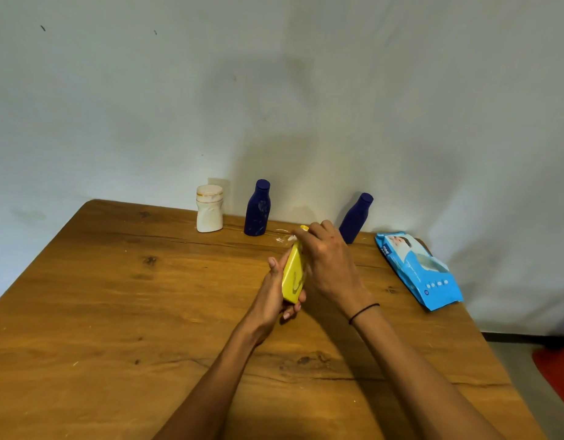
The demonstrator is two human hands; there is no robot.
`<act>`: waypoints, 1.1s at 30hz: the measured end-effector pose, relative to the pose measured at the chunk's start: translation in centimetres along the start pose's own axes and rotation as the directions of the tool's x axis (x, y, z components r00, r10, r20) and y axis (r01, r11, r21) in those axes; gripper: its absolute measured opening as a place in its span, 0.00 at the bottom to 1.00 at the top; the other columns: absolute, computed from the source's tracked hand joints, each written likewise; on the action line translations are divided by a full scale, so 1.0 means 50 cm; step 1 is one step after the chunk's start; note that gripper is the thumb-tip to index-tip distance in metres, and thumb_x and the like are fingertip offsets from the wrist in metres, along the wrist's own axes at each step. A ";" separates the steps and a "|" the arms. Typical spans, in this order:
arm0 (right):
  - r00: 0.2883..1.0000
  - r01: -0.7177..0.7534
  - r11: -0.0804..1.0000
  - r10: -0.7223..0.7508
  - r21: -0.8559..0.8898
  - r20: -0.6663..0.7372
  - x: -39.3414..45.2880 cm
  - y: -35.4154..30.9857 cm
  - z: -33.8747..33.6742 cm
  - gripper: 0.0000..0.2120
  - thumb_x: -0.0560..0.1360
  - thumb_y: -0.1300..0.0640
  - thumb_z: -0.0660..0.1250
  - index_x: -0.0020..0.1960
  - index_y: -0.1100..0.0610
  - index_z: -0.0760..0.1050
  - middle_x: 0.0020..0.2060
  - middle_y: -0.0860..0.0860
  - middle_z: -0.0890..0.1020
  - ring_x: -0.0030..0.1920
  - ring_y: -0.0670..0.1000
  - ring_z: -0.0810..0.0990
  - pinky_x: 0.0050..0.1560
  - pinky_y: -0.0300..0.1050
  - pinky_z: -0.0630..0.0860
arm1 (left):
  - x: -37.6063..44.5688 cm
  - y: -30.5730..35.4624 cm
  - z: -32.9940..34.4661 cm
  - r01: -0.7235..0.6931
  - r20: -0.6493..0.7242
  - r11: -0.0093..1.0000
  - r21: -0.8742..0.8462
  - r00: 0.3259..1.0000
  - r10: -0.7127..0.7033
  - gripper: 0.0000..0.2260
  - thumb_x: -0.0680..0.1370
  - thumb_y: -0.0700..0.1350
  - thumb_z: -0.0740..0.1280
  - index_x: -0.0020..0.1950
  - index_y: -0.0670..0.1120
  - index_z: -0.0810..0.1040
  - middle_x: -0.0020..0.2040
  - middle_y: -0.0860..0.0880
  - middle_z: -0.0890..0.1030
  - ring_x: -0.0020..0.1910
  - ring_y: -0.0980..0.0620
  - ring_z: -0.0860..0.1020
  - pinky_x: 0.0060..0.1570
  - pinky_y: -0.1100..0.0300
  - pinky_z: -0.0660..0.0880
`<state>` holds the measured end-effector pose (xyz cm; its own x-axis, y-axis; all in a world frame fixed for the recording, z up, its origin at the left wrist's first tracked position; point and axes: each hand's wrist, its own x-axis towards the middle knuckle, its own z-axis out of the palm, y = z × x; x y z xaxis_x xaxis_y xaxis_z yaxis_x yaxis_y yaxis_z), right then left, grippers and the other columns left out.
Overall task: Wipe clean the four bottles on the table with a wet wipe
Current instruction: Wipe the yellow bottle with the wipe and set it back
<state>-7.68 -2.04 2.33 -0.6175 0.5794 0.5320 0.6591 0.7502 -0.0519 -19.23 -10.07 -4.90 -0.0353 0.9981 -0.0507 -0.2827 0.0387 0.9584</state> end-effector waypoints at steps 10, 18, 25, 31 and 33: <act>0.983 0.186 0.981 -0.185 -0.063 0.017 -0.024 -0.026 0.011 0.22 0.72 0.53 0.75 0.64 0.59 0.80 0.49 0.57 0.82 0.49 0.56 0.77 0.44 0.50 0.77 | -0.006 0.021 0.001 0.020 -0.065 0.990 -0.141 0.997 -0.030 0.25 0.85 0.65 0.50 0.70 0.50 0.74 0.42 0.46 0.81 0.35 0.51 0.76 0.30 0.58 0.67; 0.996 -0.076 0.997 0.075 -0.018 -0.039 0.063 -0.001 -0.022 0.23 0.72 0.60 0.80 0.65 0.59 0.80 0.50 0.58 0.81 0.51 0.57 0.76 0.46 0.51 0.77 | -0.015 0.032 0.001 0.024 -0.016 0.991 -0.134 1.000 -0.026 0.27 0.85 0.65 0.51 0.76 0.51 0.69 0.41 0.44 0.77 0.34 0.50 0.73 0.27 0.63 0.66; 0.955 -0.281 0.921 0.296 0.270 -0.017 0.012 -0.018 -0.009 0.18 0.84 0.57 0.64 0.73 0.58 0.76 0.48 0.49 0.77 0.51 0.48 0.74 0.49 0.46 0.76 | -0.015 0.036 -0.003 -0.001 -0.049 0.987 -0.160 0.999 -0.007 0.25 0.86 0.63 0.50 0.73 0.48 0.70 0.43 0.38 0.80 0.35 0.47 0.75 0.25 0.62 0.69; 0.831 -0.502 0.658 0.548 0.561 0.100 -0.013 -0.042 -0.022 0.10 0.86 0.58 0.62 0.54 0.53 0.82 0.37 0.44 0.81 0.36 0.37 0.79 0.32 0.37 0.73 | -0.017 0.039 0.002 -0.033 -0.037 0.986 -0.166 0.999 0.027 0.23 0.87 0.62 0.50 0.69 0.51 0.75 0.42 0.39 0.80 0.35 0.47 0.76 0.27 0.60 0.69; 0.815 -0.540 0.630 0.556 0.557 0.162 -0.025 -0.044 -0.010 0.13 0.86 0.59 0.62 0.46 0.57 0.81 0.33 0.45 0.80 0.32 0.38 0.78 0.30 0.36 0.71 | -0.017 0.038 0.003 -0.042 -0.045 0.990 -0.137 0.998 0.036 0.23 0.86 0.63 0.50 0.69 0.52 0.75 0.41 0.40 0.80 0.35 0.46 0.77 0.27 0.60 0.70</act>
<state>-8.13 -4.59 2.19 -0.2065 0.9410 0.2680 0.5099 0.3373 -0.7913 -19.58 -10.82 -3.01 -0.0883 0.9957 -0.0283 -0.4100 -0.0104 0.9120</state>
